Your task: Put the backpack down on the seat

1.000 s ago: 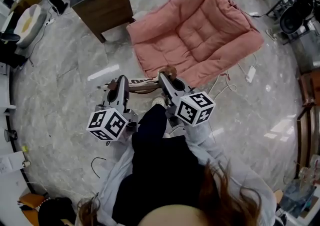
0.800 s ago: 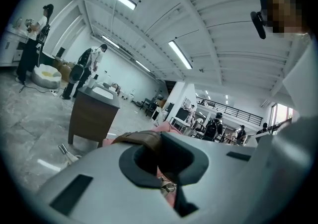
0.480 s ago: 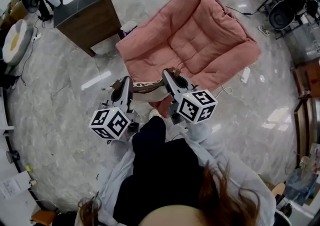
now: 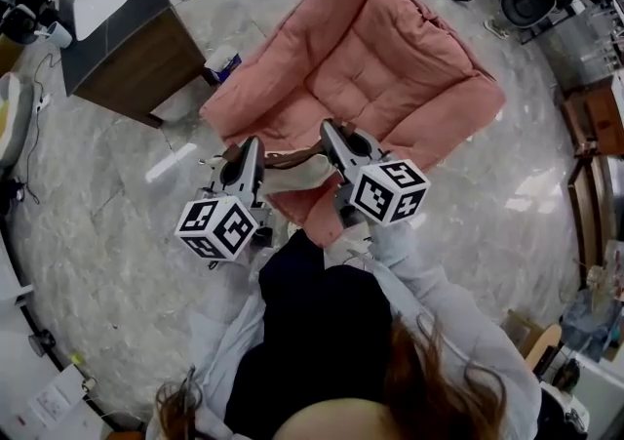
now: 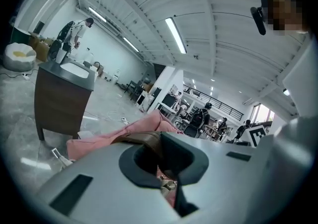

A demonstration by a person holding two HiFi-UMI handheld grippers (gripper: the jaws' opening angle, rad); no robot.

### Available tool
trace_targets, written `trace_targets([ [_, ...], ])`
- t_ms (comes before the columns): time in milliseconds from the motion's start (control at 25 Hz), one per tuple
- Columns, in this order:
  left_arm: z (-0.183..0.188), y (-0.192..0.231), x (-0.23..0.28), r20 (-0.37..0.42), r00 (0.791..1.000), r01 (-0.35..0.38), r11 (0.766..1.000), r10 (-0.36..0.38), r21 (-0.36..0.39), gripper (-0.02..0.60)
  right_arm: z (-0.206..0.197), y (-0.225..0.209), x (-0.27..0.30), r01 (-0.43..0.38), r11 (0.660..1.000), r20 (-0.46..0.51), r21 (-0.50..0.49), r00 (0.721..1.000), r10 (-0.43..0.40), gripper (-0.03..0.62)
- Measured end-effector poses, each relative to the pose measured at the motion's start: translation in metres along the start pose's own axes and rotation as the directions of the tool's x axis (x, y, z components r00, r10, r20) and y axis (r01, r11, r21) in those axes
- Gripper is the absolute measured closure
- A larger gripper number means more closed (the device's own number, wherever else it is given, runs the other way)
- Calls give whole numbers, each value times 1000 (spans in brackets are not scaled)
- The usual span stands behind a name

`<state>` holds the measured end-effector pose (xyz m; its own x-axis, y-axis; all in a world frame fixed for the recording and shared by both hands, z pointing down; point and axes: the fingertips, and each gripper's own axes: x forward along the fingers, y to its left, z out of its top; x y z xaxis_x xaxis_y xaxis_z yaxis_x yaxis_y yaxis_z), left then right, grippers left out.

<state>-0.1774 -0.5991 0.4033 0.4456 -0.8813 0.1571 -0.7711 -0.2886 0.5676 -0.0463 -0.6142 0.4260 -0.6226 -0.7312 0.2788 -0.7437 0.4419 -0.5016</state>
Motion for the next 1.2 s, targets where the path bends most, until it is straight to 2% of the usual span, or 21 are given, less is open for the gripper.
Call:
trace_targets([
  [200, 1, 4, 35, -24, 998, 49, 998, -50, -32, 568, 32, -18, 21, 28, 997, 24, -68, 999, -26, 572],
  [320, -18, 7, 48, -61, 995, 72, 996, -75, -52, 568, 31, -31, 20, 49, 997, 26, -61, 999, -48, 572],
  [440, -62, 9, 52, -144, 985, 82, 994, -92, -79, 568, 0, -54, 5, 112, 994, -17, -9, 994, -112, 572],
  [640, -154, 19, 21, -309, 948, 30, 987, -78, -158, 568, -89, -75, -35, 208, 973, -153, 103, 970, -192, 572],
  [720, -175, 14, 7, -338, 937, 26, 984, -85, -174, 568, -115, -78, -57, 228, 965, -178, 129, 963, -204, 573],
  [840, -199, 2, -8, -365, 927, 27, 983, -93, -182, 567, -134, -79, -87, 254, 958, -184, 134, 956, -228, 574],
  [1080, -229, -1, -36, -387, 920, -21, 981, -56, -192, 567, -162, -72, -114, 262, 954, -189, 144, 954, -233, 573],
  [1200, -254, -3, -55, -428, 903, -38, 982, -45, -183, 566, -186, -72, -130, 272, 949, -212, 157, 948, -237, 574],
])
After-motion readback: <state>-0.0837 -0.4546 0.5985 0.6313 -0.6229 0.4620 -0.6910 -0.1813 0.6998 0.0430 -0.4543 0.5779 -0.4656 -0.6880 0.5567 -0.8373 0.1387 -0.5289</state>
